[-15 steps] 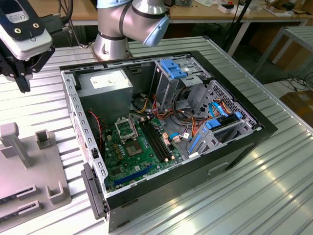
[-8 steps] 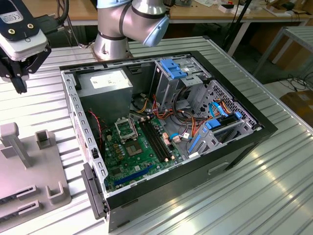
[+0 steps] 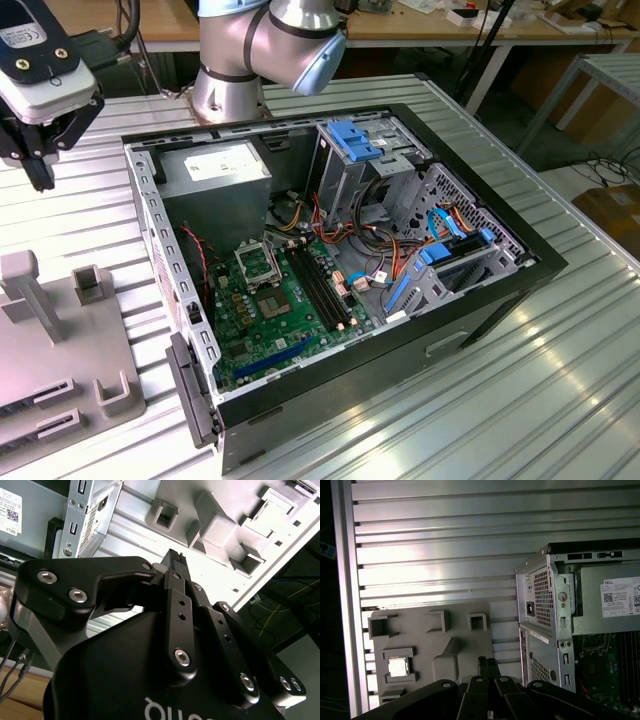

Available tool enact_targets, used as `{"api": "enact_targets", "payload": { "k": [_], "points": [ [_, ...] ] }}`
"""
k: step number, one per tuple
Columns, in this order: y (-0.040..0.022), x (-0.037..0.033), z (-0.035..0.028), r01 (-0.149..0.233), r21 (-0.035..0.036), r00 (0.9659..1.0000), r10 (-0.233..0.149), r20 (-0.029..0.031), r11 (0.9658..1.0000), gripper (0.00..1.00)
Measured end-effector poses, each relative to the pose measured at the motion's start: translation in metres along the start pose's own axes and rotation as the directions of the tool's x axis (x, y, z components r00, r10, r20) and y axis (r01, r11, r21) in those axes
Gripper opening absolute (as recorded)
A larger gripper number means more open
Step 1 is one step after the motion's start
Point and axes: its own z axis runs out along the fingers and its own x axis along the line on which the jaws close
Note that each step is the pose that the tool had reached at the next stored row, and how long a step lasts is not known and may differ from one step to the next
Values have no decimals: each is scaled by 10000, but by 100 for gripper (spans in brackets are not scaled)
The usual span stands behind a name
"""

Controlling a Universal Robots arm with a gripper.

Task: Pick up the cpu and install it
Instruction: 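Reach for the cpu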

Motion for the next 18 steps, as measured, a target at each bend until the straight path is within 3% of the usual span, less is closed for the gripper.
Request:
{"api": "enact_targets", "payload": {
  "k": [7, 18],
  "points": [
    [-32, 49, -2, -1, 0, 10000, 1, 0, 10000, 11],
    [-120, 289, -3, -1, 0, 10000, 1, -8, 10000, 11]
  ]
}}
